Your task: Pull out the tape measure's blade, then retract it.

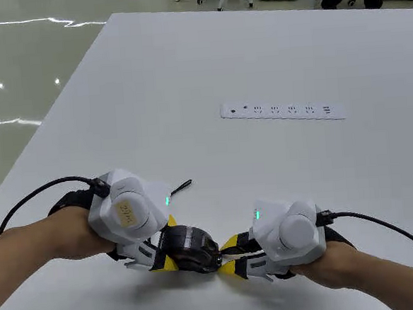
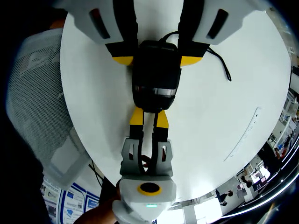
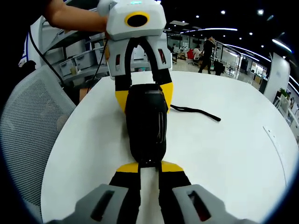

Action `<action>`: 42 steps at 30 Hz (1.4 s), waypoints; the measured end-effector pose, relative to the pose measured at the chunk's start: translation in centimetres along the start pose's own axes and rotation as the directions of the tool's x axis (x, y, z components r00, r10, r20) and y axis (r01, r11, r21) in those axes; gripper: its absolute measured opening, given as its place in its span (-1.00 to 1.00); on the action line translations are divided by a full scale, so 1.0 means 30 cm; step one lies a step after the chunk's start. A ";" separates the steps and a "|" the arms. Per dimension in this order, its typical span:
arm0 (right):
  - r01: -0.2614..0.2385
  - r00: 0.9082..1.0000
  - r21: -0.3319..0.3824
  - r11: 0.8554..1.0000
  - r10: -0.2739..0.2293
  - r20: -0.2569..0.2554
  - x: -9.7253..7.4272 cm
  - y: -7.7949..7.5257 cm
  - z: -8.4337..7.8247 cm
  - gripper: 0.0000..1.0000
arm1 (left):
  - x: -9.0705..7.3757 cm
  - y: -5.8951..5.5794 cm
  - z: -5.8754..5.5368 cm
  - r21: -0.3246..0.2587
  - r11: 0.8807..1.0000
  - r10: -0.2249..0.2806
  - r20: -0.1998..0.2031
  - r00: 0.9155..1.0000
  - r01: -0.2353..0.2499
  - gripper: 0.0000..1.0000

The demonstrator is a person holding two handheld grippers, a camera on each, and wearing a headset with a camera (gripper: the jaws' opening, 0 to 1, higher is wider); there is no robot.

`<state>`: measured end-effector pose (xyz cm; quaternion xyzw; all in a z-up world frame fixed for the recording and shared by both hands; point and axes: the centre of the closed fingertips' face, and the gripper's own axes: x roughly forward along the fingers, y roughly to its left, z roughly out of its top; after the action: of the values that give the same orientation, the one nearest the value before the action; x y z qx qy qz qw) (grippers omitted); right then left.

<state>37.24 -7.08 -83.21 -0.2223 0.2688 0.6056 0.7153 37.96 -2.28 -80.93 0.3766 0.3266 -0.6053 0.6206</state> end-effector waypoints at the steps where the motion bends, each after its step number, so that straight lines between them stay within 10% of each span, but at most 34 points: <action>1: -0.001 1.000 0.000 1.000 0.001 -0.002 0.000 0.000 0.000 -0.75 | 0.000 0.000 0.000 -0.001 1.000 0.000 0.001 1.000 0.000 -0.46; 42: 0.004 1.000 -0.042 0.999 -0.003 0.028 -0.046 0.006 -0.020 -0.79 | -0.004 -0.002 -0.011 -0.014 1.000 0.002 -0.022 1.000 -0.002 -0.46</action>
<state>36.84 -8.48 -82.76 -0.2294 0.2455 0.6129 0.7151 37.92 -1.93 -81.00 0.3794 0.3373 -0.5981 0.6202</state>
